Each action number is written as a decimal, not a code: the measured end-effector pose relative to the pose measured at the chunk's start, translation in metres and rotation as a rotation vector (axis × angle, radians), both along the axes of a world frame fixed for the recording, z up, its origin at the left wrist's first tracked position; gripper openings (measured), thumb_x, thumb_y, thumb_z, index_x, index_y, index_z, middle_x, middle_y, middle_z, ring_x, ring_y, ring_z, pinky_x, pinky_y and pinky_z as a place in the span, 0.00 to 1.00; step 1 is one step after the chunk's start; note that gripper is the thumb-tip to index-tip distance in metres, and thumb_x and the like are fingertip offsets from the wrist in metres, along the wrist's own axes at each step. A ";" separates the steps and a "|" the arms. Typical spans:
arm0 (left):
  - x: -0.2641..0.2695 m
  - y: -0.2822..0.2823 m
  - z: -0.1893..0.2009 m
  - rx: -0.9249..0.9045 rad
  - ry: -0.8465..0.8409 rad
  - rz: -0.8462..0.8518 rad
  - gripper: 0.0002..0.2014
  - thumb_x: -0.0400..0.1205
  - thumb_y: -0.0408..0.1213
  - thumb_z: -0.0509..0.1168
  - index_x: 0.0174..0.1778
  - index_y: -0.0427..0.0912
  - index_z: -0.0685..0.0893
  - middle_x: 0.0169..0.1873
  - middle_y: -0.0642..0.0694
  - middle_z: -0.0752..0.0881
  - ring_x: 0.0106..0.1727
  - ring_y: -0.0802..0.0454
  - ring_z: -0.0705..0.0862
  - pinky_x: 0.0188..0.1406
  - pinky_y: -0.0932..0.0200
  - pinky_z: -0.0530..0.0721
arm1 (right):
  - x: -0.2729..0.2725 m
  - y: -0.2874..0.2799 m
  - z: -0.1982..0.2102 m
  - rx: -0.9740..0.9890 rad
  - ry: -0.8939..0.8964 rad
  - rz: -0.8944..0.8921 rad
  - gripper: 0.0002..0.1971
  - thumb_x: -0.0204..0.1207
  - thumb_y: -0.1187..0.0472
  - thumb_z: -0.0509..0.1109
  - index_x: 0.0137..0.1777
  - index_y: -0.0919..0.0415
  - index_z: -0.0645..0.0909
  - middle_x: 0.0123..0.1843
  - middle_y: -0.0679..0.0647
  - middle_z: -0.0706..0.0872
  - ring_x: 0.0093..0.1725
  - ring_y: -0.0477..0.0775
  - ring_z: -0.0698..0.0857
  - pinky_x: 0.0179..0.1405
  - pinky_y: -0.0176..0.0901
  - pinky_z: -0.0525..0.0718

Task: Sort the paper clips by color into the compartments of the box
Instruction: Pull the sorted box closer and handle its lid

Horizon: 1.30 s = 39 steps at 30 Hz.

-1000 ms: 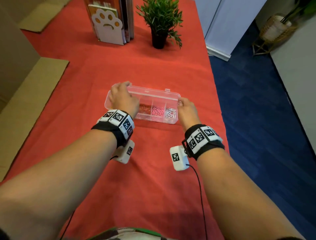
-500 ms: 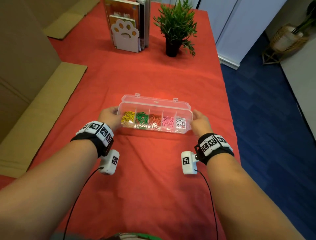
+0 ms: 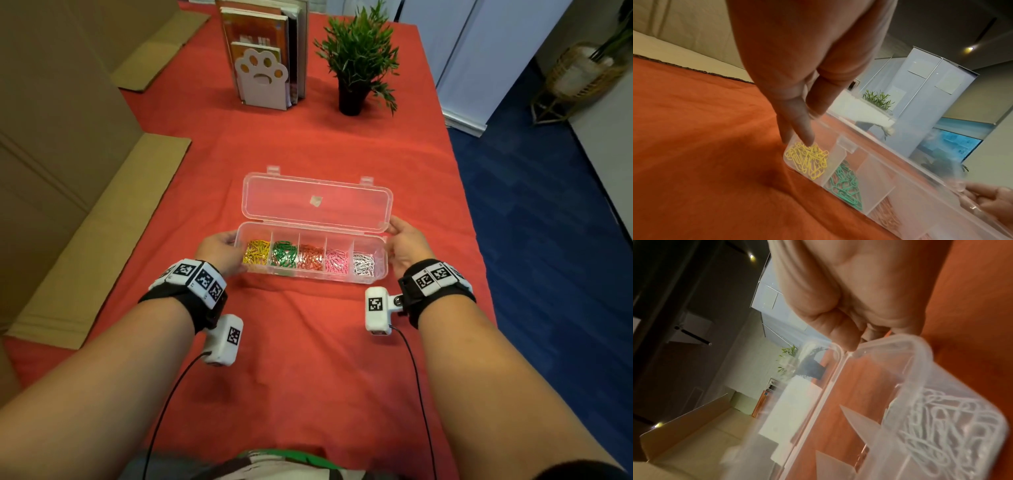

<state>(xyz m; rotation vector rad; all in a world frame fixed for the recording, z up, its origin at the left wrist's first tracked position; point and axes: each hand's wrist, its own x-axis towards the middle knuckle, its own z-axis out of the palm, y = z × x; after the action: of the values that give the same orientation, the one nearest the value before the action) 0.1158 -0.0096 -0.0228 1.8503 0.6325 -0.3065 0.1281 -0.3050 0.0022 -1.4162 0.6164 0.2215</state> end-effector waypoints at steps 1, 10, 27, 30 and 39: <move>-0.001 -0.001 0.004 -0.009 0.008 0.022 0.19 0.76 0.29 0.66 0.63 0.44 0.82 0.49 0.40 0.88 0.47 0.41 0.88 0.53 0.40 0.87 | -0.001 0.000 0.000 -0.016 -0.022 0.004 0.35 0.69 0.88 0.50 0.73 0.62 0.73 0.59 0.56 0.85 0.38 0.50 0.87 0.24 0.35 0.84; 0.006 -0.004 0.014 -0.301 0.101 0.196 0.11 0.82 0.42 0.50 0.45 0.44 0.76 0.43 0.42 0.82 0.38 0.46 0.81 0.41 0.50 0.82 | -0.034 -0.017 -0.004 -0.468 -0.198 0.138 0.21 0.75 0.73 0.56 0.56 0.53 0.85 0.71 0.57 0.79 0.59 0.50 0.81 0.53 0.39 0.76; 0.003 -0.001 0.009 0.020 0.055 0.024 0.17 0.75 0.30 0.70 0.60 0.43 0.82 0.49 0.39 0.86 0.48 0.41 0.87 0.38 0.51 0.87 | -0.073 0.026 -0.033 -1.571 -0.137 0.777 0.28 0.84 0.46 0.48 0.81 0.40 0.44 0.86 0.51 0.43 0.84 0.64 0.41 0.69 0.83 0.34; 0.005 -0.002 0.008 0.026 0.056 0.034 0.17 0.75 0.29 0.69 0.60 0.42 0.82 0.46 0.39 0.86 0.45 0.42 0.86 0.38 0.52 0.87 | -0.072 0.039 -0.026 -1.616 -0.087 0.806 0.31 0.83 0.45 0.50 0.83 0.48 0.42 0.86 0.53 0.41 0.84 0.65 0.37 0.69 0.82 0.31; 0.007 0.001 0.006 0.087 0.015 0.011 0.17 0.73 0.27 0.69 0.57 0.41 0.84 0.42 0.40 0.87 0.36 0.43 0.87 0.36 0.53 0.87 | -0.052 0.148 -0.025 -1.428 -0.334 0.990 0.36 0.82 0.41 0.49 0.83 0.59 0.41 0.86 0.56 0.41 0.85 0.58 0.44 0.78 0.72 0.41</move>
<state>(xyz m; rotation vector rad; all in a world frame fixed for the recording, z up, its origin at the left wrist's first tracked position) 0.1223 -0.0088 -0.0168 1.9286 0.6753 -0.2904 0.0758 -0.1568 -0.0227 -2.9961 -0.4322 0.3178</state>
